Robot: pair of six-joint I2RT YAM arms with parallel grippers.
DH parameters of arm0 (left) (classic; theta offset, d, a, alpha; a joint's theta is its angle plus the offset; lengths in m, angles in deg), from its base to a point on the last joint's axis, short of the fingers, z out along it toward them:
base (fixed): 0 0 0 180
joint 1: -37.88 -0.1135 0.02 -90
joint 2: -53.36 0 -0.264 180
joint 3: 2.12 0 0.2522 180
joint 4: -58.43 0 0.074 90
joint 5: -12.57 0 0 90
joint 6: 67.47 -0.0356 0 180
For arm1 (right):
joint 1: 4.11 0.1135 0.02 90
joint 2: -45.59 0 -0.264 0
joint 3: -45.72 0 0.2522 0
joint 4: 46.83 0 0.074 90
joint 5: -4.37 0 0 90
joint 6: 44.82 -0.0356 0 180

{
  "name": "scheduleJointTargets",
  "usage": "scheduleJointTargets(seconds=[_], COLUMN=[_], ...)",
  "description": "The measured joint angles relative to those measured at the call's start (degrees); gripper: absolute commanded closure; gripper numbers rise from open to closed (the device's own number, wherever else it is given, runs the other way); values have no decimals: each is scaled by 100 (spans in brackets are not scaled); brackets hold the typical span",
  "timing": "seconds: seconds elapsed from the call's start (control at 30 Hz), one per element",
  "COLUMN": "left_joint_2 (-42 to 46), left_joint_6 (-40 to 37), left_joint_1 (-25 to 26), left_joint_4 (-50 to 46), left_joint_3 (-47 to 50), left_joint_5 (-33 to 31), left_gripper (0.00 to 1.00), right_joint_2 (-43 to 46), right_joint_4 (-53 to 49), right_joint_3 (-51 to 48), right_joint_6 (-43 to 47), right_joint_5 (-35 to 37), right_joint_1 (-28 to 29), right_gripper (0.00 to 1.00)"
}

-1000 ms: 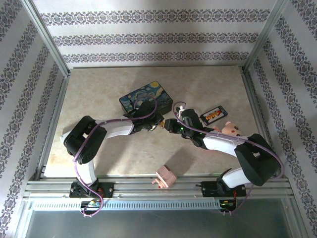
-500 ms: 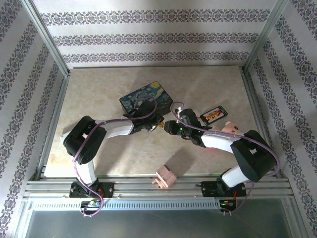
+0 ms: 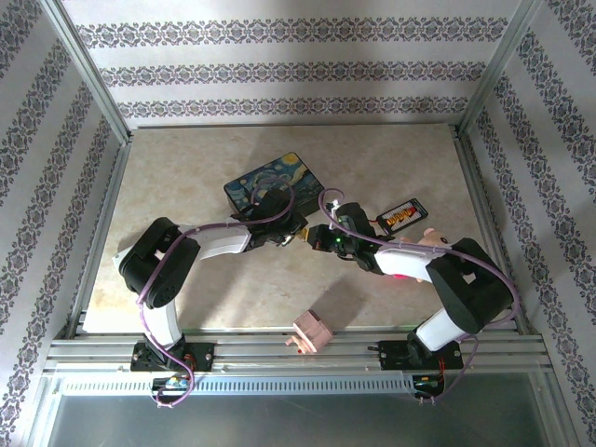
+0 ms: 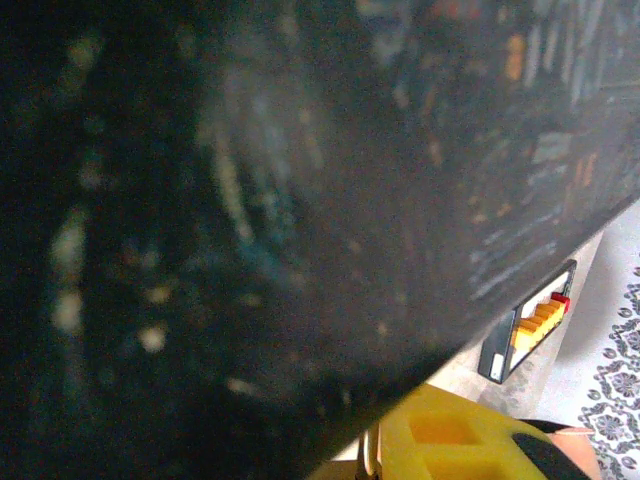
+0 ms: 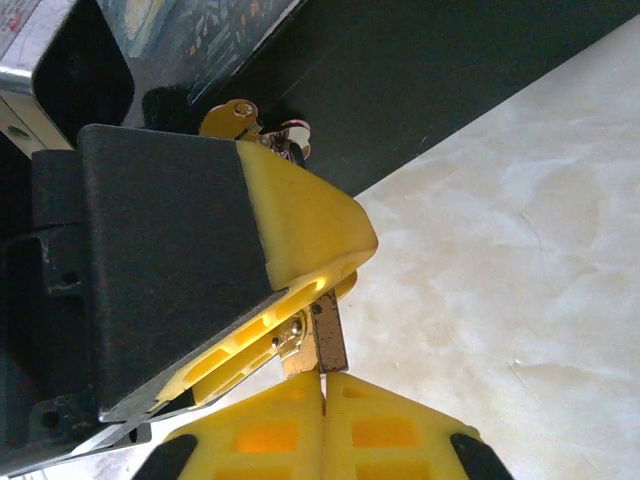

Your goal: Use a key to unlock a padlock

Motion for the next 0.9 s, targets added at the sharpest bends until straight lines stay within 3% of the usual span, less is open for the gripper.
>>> scheduleJointTargets(seconds=[0.23,0.3,0.4,0.57,0.83,0.9], left_joint_2=[17,39,66,140,203,238], left_joint_6=[-42,-55,-101,-221,-282,-284], left_joint_1=[-26,-24,-24,-26,-26,-24], left_joint_4=[190,269,372,525,514,503], left_joint_3=[92,129,195,361,442,459], left_joint_5=[2,103,179,175,83,79], left_gripper=[54,53,55,69,70,75], right_joint_2=[-144,-177,-205,-262,-356,-356], right_joint_4=[225,245,291,450,503,507], right_joint_3=[2,2,2,2,2,2], right_joint_6=[-186,-238,-286,-404,-505,-516], right_joint_5=[-92,-101,-101,-98,-101,-105], right_joint_1=[-33,-33,-33,-33,-35,-33], right_gripper=[100,100,100,100,100,100])
